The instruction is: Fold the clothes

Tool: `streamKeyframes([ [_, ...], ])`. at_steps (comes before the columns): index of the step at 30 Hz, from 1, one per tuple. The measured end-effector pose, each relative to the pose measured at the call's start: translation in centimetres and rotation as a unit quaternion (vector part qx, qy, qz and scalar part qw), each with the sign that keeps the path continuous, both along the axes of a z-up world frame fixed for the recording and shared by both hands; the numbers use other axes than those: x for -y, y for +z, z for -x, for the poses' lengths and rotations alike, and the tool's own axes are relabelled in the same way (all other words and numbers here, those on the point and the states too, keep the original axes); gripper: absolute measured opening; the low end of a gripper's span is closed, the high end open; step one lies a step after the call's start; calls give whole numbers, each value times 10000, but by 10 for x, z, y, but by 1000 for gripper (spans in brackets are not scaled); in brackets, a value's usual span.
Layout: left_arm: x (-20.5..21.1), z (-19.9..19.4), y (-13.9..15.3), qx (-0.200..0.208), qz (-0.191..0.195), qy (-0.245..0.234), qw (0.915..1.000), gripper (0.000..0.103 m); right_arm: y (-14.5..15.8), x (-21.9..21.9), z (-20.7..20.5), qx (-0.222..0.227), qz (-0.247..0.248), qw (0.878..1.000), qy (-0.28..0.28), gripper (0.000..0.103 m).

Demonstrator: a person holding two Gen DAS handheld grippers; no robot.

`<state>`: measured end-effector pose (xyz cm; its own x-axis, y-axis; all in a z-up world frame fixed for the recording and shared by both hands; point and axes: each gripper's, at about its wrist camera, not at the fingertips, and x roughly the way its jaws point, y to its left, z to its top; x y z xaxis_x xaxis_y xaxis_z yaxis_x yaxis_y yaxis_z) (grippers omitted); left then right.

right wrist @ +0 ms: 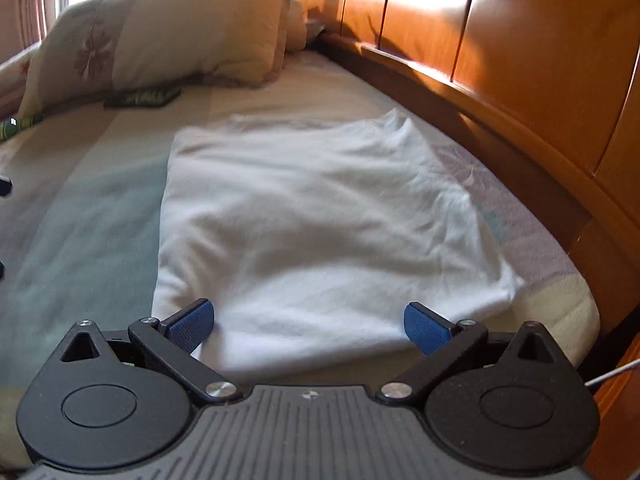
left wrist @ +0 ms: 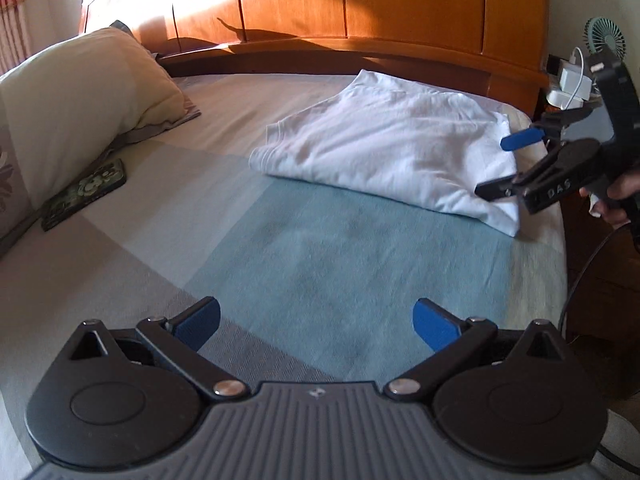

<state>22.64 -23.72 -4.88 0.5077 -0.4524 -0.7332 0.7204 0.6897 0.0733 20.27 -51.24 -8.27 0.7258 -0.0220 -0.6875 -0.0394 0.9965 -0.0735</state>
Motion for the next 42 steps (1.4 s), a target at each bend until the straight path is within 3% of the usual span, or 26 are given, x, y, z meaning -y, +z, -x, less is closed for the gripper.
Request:
streamKeyframes([
  [6, -22, 21, -3, -160, 444, 314, 9984, 102, 27, -10, 8, 437, -143, 9989, -6, 103],
  [10, -32, 24, -3, -281, 690, 590, 9955, 102, 1, -19, -9, -93, 134, 9998, -77, 103],
  [13, -41, 25, -2, -276, 808, 667, 9941, 102, 14, -21, -8, -41, 121, 9999, 76, 103],
  [18, -52, 19, 0, -229, 933, 948, 9908, 102, 47, -23, -55, 521, 5, 9986, -102, 103],
  [22, -67, 20, 4, -321, 1246, 1086, 9857, 102, 11, -15, -98, -150, 72, 9995, -274, 103],
  [23, -71, 21, 5, -330, 1307, 1104, 9847, 102, 6, -11, -97, -111, -37, 9996, -249, 103],
  [27, -77, 18, 3, -324, 1283, 1170, 9843, 102, 31, -4, -95, 227, -131, 9991, -321, 103],
  [30, -77, 15, 1, -376, 1350, 1153, 9834, 102, 46, 3, -110, 471, -500, 9975, -170, 103],
  [33, -77, 15, 2, -461, 1425, 1098, 9826, 102, 34, 8, -134, 221, -809, 9965, 6, 103],
  [36, -77, 17, 3, -458, 1324, 989, 9852, 102, 12, 26, -148, -80, -557, 9983, -169, 103],
  [39, -78, 17, 1, -443, 1259, 932, 9867, 102, 22, 41, -145, 44, -981, 9950, -201, 103],
  [42, -78, 15, 0, -431, 1262, 940, 9866, 102, 41, 41, -147, 468, -937, 9943, -191, 103],
])
